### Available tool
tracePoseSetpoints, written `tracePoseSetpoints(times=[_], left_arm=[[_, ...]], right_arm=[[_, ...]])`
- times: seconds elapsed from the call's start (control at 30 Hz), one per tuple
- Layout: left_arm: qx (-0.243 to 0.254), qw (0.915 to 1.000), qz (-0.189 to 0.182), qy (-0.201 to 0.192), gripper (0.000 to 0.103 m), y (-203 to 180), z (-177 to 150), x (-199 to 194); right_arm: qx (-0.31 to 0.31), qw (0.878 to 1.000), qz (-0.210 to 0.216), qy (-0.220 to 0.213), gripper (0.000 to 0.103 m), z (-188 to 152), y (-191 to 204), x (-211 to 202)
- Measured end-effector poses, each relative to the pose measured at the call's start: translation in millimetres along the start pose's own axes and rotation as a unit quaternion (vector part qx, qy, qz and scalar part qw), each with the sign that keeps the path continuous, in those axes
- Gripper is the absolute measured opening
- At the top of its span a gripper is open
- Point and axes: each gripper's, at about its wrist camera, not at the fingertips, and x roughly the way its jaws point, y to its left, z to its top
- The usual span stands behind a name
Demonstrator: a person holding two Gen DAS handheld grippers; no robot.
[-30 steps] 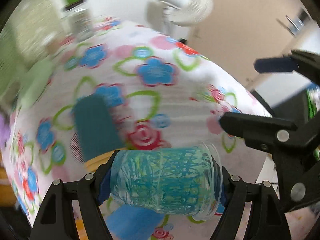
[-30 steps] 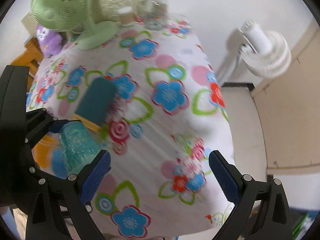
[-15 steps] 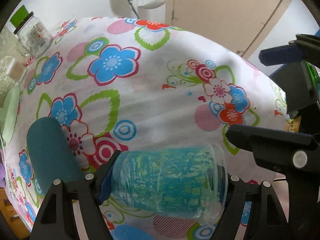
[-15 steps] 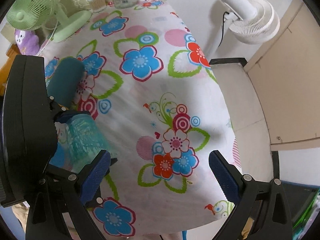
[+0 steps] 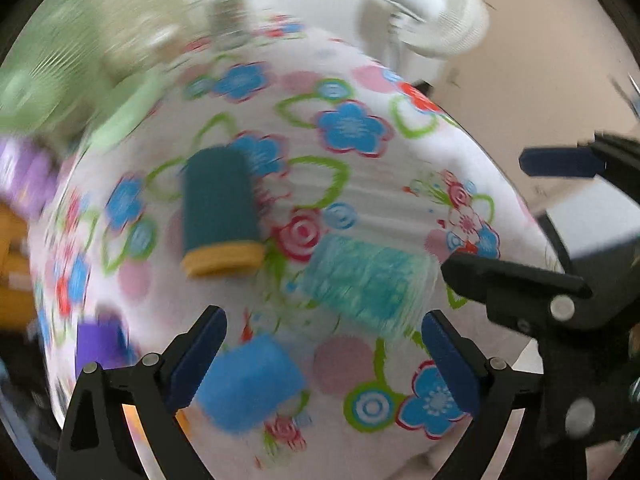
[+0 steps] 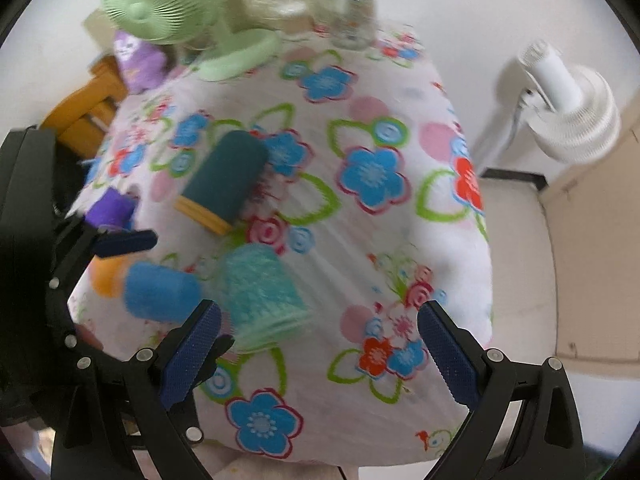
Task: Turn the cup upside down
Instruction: 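Pass the teal-scribbled cup from the left gripper into the right gripper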
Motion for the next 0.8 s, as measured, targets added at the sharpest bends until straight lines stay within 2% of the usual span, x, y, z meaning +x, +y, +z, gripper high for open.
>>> tracePoseSetpoints(times=[0.1, 0.2, 0.4, 0.53, 0.63, 0.73, 0.8], left_arm=[[-0.074, 0.9973, 0.002, 0.002, 0.100, 17.2, -12.1, -2.4], [-0.137, 0.9904, 0.009, 0.009, 0.100, 32.8, -30.0, -0.5], [-0.236, 0.9714, 0.012, 0.017, 0.100, 59.2, -57.9, 6.1], [-0.259, 0.9651, 0.038, 0.017, 0.100, 67.1, -64.1, 10.1], [-0.265, 0.9635, 0.032, 0.020, 0.100, 71.2, -67.3, 14.0], [-0.262, 0.9646, 0.025, 0.022, 0.100, 74.4, -66.7, 17.4], [-0.259, 0.9654, 0.018, 0.021, 0.100, 76.5, -65.8, 19.6]], right_arm=[[-0.025, 1.000, 0.008, 0.005, 0.100, 6.2, 11.0, 5.8], [-0.047, 0.999, 0.012, 0.022, 0.100, 9.0, 21.0, 20.5], [-0.087, 0.994, 0.003, 0.069, 0.095, 9.6, 37.1, 54.2], [-0.101, 0.990, 0.006, 0.095, 0.087, 14.2, 43.2, 71.9], [-0.114, 0.987, -0.001, 0.115, 0.085, 18.8, 50.2, 86.3], [-0.124, 0.983, -0.004, 0.135, 0.079, 23.1, 57.5, 100.2], [-0.131, 0.981, -0.010, 0.145, 0.079, 24.4, 61.7, 109.3]])
